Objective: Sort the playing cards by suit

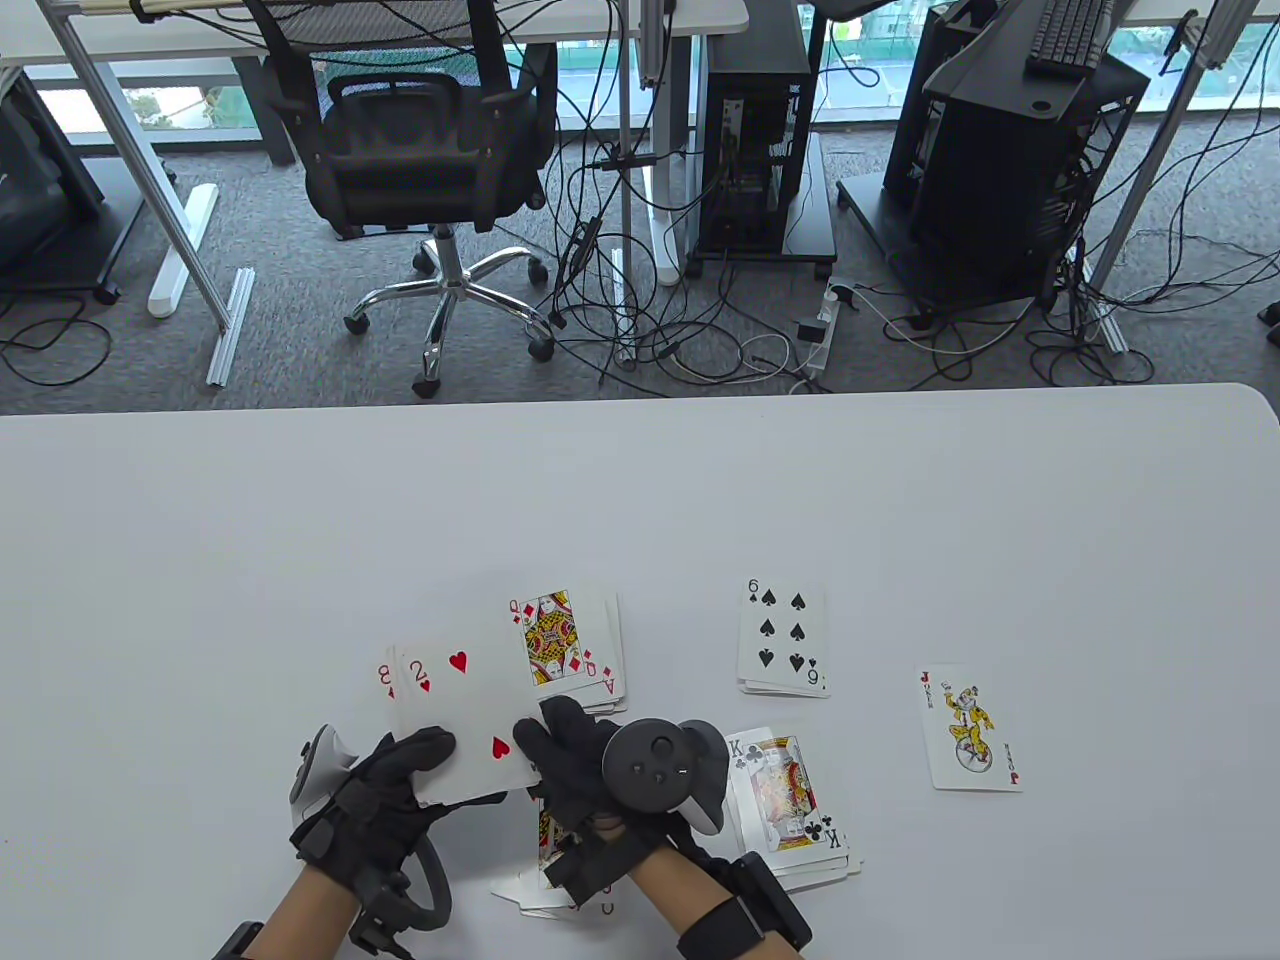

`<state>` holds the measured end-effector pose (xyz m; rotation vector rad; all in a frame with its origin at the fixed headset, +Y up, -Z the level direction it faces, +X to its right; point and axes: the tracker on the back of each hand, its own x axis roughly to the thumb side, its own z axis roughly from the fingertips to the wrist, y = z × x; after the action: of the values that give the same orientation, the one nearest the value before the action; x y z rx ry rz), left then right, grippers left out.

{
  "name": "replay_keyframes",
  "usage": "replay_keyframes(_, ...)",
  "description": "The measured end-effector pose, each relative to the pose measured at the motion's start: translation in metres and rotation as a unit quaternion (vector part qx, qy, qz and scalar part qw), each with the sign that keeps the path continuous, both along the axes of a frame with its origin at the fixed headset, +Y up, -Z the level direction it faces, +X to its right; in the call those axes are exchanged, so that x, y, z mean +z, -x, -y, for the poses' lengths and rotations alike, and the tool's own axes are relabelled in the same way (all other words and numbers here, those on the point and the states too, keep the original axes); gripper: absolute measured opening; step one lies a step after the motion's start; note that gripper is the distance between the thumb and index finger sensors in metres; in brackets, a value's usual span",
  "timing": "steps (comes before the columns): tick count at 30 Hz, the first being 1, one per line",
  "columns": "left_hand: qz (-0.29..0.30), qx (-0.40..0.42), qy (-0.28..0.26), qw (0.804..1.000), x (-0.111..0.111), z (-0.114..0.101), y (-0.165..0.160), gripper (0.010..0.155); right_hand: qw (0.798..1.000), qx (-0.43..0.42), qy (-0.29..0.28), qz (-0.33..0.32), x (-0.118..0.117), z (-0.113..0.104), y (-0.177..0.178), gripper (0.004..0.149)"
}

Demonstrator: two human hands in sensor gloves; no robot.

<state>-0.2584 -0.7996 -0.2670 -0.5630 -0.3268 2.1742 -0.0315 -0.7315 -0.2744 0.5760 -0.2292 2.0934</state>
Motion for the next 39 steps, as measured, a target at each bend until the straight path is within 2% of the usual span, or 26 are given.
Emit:
replay_keyframes(5,-0.006,0.008,-0.002,1.0,-0.001,0.0,0.001,0.055,0.998,0.019,-0.012,0.052,-0.006,-0.007,-0.017,0.04)
replay_keyframes(11,-0.013,0.021,-0.002,1.0,-0.002,-0.001,0.001,0.055,0.995,-0.025,0.029,0.09,-0.004,-0.01,-0.056,0.04)
replay_keyframes(14,-0.014,0.018,-0.002,1.0,-0.001,-0.002,0.001,0.055,0.994,-0.055,0.04,0.08,0.001,-0.005,-0.075,0.04)
replay_keyframes(18,-0.014,0.017,0.002,1.0,-0.001,-0.001,0.001,0.055,0.994,-0.032,0.069,0.082,0.014,0.005,-0.09,0.042)
replay_keyframes(20,-0.016,0.013,0.004,1.0,-0.001,-0.001,0.002,0.056,0.991,-0.017,0.113,0.065,0.021,0.012,-0.088,0.044)
replay_keyframes(22,-0.017,0.012,0.006,1.0,0.0,0.0,0.002,0.056,0.986,0.011,0.161,0.03,0.028,0.019,-0.081,0.051)
replay_keyframes(24,-0.017,0.01,0.007,1.0,0.0,0.0,0.002,0.055,0.982,0.047,0.181,0.011,0.035,0.028,-0.07,0.054)
replay_keyframes(27,-0.019,0.008,0.009,1.0,0.0,-0.001,0.002,0.056,0.974,0.145,0.176,0.004,0.042,0.035,-0.054,0.055)
replay_keyframes(30,-0.021,0.006,0.009,1.0,0.001,-0.001,0.003,0.055,0.951,0.257,0.169,-0.015,0.049,0.037,-0.04,0.054)
replay_keyframes(32,-0.02,0.006,0.009,1.0,0.001,-0.001,0.003,0.055,0.943,0.293,0.155,-0.017,0.051,0.036,-0.034,0.053)
replay_keyframes(37,-0.016,0.006,0.011,1.0,0.001,-0.001,0.003,0.055,0.898,0.408,0.164,-0.024,0.054,0.044,-0.025,0.054)
replay_keyframes(39,-0.016,0.008,0.009,1.0,0.001,-0.001,0.003,0.056,0.888,0.429,0.163,-0.034,0.055,0.046,-0.021,0.058)
